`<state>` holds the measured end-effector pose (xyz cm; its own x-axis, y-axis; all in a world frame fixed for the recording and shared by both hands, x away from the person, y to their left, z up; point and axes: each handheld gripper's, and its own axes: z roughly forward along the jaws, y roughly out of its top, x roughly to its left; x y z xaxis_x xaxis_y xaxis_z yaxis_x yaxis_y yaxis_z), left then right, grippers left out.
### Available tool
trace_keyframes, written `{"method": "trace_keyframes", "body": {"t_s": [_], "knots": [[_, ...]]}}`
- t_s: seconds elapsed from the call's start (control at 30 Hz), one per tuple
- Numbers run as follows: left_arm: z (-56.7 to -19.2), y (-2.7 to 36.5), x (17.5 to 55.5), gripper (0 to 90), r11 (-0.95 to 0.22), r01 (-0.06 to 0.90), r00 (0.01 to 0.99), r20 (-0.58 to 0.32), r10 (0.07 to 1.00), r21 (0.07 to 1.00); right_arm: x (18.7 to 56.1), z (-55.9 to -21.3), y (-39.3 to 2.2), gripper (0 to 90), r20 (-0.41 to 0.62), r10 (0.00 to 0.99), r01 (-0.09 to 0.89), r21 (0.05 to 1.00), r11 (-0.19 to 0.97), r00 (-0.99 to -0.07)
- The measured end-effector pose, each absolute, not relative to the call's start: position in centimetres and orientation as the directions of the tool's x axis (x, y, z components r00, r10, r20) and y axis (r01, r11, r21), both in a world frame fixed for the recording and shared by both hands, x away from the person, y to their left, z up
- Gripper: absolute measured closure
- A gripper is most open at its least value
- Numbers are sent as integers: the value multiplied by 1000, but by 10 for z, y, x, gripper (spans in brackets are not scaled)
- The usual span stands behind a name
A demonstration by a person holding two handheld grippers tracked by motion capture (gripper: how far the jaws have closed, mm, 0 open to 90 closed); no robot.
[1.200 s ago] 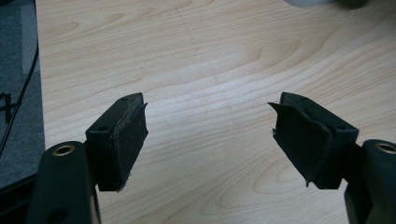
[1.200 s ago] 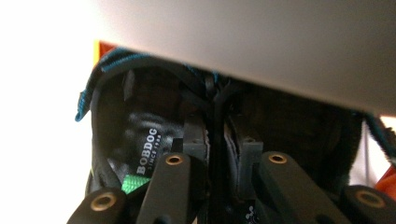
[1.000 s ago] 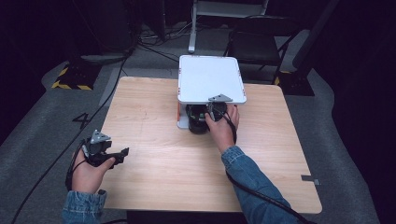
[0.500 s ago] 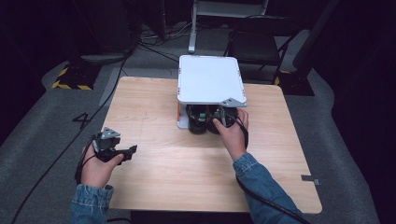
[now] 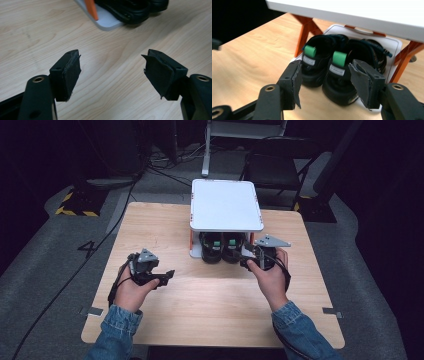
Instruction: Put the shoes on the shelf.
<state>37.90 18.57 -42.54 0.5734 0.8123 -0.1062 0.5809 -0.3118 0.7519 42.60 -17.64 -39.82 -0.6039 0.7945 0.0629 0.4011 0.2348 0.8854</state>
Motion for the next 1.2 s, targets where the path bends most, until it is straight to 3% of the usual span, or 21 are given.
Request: {"method": "trace_keyframes", "body": {"t_s": [0.27, 0.57, 0.73, 0.97, 1.1, 1.2], "knots": [[-423, 157, 375, 291, -367, 550, 649, -106, 754, 750, 399, -402, -194, 424, 123, 762, 460, 853, 247, -636], [-442, 127, 377, 302, -369, 560, 654, -122, 746, 742, 397, -424, -203, 442, 133, 774, 505, 822, 262, -618], [-458, 111, 386, 447, -351, 539, 629, -89, 772, 766, 402, -442, -199, 535, 119, 788, 510, 817, 268, -604], [-476, 87, 408, 525, -326, 536, 613, -93, 785, 779, 419, -464, -188, 494, 102, 807, 519, 811, 271, -581], [-482, 75, 422, 520, -307, 530, 591, -86, 802, 791, 431, -475, -183, 456, 96, 820, 519, 814, 262, -564], [-487, 70, 432, 378, -290, 515, 573, -72, 817, 807, 441, -480, -180, 403, 93, 831, 515, 820, 248, -548]]}}
